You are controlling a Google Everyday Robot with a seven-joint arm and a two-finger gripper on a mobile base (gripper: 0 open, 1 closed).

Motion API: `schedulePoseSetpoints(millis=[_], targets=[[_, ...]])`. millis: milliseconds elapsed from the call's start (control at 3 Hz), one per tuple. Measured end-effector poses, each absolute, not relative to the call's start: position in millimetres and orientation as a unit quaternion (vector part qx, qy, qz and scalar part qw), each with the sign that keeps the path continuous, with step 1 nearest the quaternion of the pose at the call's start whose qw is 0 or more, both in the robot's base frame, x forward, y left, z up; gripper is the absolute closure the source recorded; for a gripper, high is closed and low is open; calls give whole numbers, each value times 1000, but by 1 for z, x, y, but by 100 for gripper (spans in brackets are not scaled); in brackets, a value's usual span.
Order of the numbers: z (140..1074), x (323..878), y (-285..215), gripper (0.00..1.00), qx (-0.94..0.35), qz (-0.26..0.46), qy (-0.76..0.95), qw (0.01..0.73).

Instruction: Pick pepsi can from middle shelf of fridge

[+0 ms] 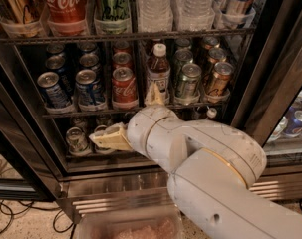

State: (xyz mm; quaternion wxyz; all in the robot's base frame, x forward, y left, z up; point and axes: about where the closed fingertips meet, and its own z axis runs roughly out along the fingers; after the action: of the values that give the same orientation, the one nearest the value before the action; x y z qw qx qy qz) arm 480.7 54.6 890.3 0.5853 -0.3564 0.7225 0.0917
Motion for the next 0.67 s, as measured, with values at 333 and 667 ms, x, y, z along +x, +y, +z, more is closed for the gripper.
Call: schedulePoseSetpoints(millis=[333,667], targets=[[887,485,61,0,-363,101,709,597],[876,494,69,0,-361,120,699,605]])
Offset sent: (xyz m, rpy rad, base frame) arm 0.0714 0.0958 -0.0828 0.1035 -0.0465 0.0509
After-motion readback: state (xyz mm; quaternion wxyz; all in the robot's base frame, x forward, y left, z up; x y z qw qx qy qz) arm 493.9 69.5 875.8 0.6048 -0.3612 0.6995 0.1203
